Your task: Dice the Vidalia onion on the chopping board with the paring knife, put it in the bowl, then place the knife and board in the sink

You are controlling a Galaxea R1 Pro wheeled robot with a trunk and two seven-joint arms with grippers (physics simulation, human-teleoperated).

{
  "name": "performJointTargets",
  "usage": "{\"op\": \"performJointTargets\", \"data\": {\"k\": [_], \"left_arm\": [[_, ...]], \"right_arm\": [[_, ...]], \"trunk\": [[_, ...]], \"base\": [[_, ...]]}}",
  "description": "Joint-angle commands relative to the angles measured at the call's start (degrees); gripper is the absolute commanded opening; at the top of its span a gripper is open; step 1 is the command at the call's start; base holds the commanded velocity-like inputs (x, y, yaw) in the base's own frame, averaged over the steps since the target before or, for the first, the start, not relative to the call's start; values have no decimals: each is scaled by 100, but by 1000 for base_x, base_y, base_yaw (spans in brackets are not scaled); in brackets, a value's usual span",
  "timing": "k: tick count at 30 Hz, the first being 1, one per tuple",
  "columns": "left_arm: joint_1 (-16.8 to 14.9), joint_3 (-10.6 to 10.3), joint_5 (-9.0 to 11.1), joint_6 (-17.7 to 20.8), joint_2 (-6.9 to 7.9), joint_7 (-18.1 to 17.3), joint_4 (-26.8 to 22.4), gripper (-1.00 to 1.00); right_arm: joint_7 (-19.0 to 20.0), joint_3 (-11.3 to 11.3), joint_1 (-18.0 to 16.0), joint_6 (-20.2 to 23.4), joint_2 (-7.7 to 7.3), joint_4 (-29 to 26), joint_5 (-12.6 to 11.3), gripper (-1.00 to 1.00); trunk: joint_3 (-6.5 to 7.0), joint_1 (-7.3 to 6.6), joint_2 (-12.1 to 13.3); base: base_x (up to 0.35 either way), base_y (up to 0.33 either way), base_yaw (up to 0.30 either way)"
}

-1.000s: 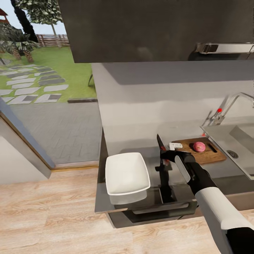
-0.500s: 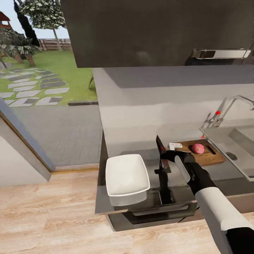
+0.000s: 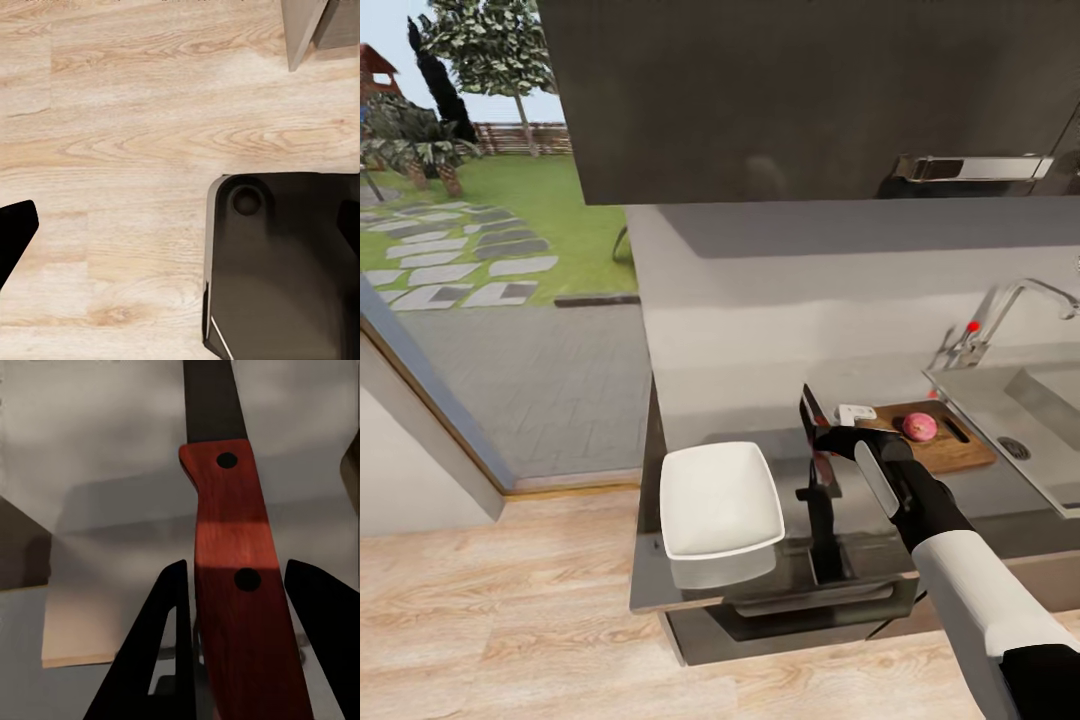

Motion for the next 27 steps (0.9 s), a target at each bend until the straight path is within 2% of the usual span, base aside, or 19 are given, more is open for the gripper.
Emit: {"op": "performJointTargets", "data": {"k": [1, 18, 27], "left_arm": [[1, -49, 59, -9, 8, 21, -12, 100], [1, -49, 57, -9, 7, 21, -12, 100], [1, -49, 53, -18, 8, 21, -12, 100]], "right_arm": [[-16, 16, -4, 24, -6, -7, -21, -100], [-16, 20, -4, 24, -6, -7, -21, -100], [-14, 20, -4, 24, -6, -7, -21, -100]], "trunk": [[0, 4, -10], [153, 4, -10], [234, 4, -10]], "base": [[0, 0, 0], [-5, 0, 0], [-265, -94, 0]]}}
